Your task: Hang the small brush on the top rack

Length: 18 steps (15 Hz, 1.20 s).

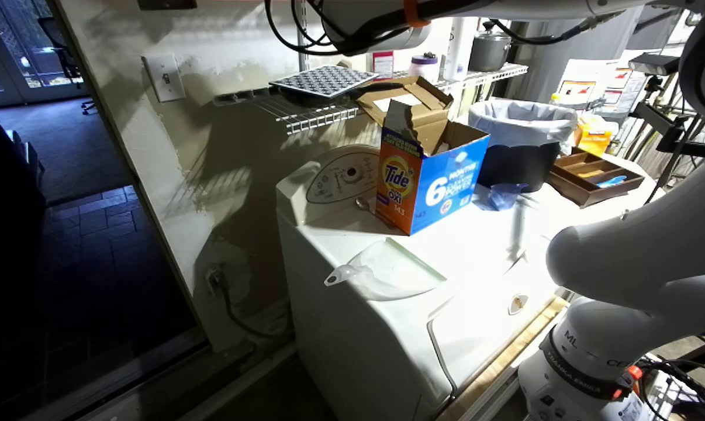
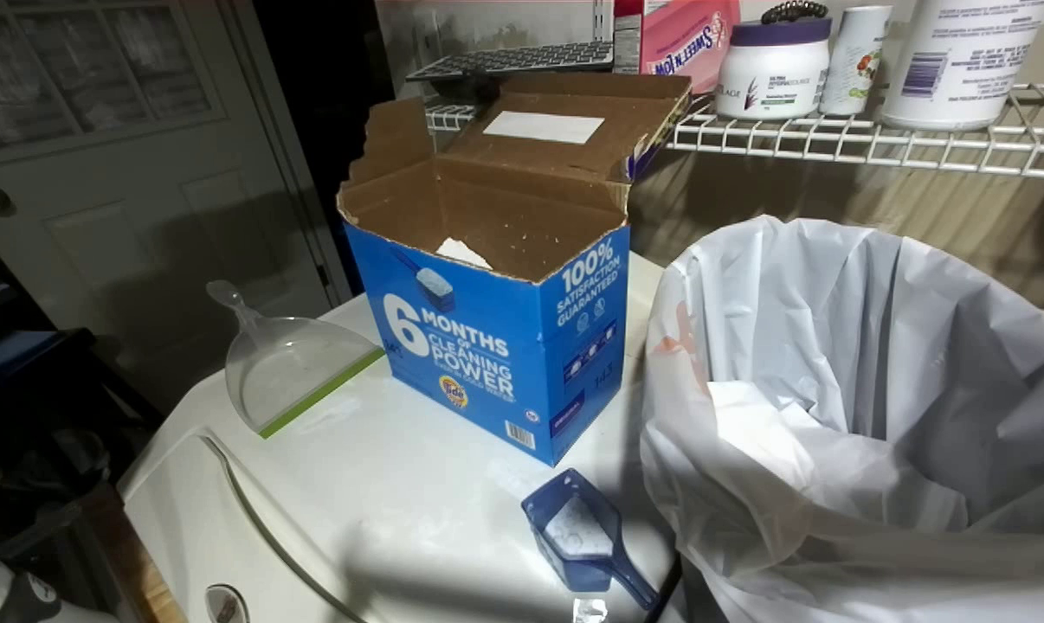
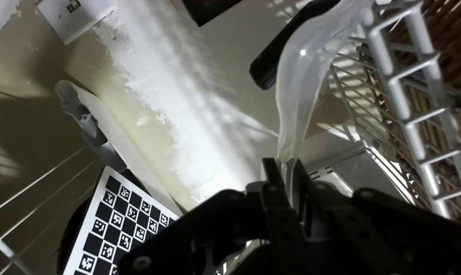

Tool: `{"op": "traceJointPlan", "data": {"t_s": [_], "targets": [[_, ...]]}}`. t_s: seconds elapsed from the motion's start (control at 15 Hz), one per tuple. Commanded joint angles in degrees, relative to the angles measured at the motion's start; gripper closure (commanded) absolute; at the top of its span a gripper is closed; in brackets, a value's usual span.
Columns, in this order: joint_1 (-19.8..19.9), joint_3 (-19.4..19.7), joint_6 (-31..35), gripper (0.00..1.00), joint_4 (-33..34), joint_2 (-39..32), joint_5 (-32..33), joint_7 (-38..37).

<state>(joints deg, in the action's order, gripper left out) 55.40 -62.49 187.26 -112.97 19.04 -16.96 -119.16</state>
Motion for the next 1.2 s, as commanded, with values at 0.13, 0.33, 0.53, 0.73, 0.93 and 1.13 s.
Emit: {"op": "traceJointPlan", "data": {"t_s": [0.13,0.33,0.53,0.73,0.93,1.13], "targets": [[0.1,-1.4,2.5,0.97,0.8,-2.5,-1.5,-2.4],[-0.5,-2.3,3.3,0.97,0.4,-4.0,-1.9,-3.7],[-1.2,-2.3,3.6,0.97,0.2,-5.1,-2.2,-5.0],[-2.3,-1.6,4.0,0.97,-0.1,-5.9,-2.5,-6.4],[-4.2,-1.0,4.2,0.97,-0.4,-7.4,-3.0,-7.6],[-6.3,-0.6,4.9,0.97,-0.7,-9.0,-3.9,-9.0]]}}
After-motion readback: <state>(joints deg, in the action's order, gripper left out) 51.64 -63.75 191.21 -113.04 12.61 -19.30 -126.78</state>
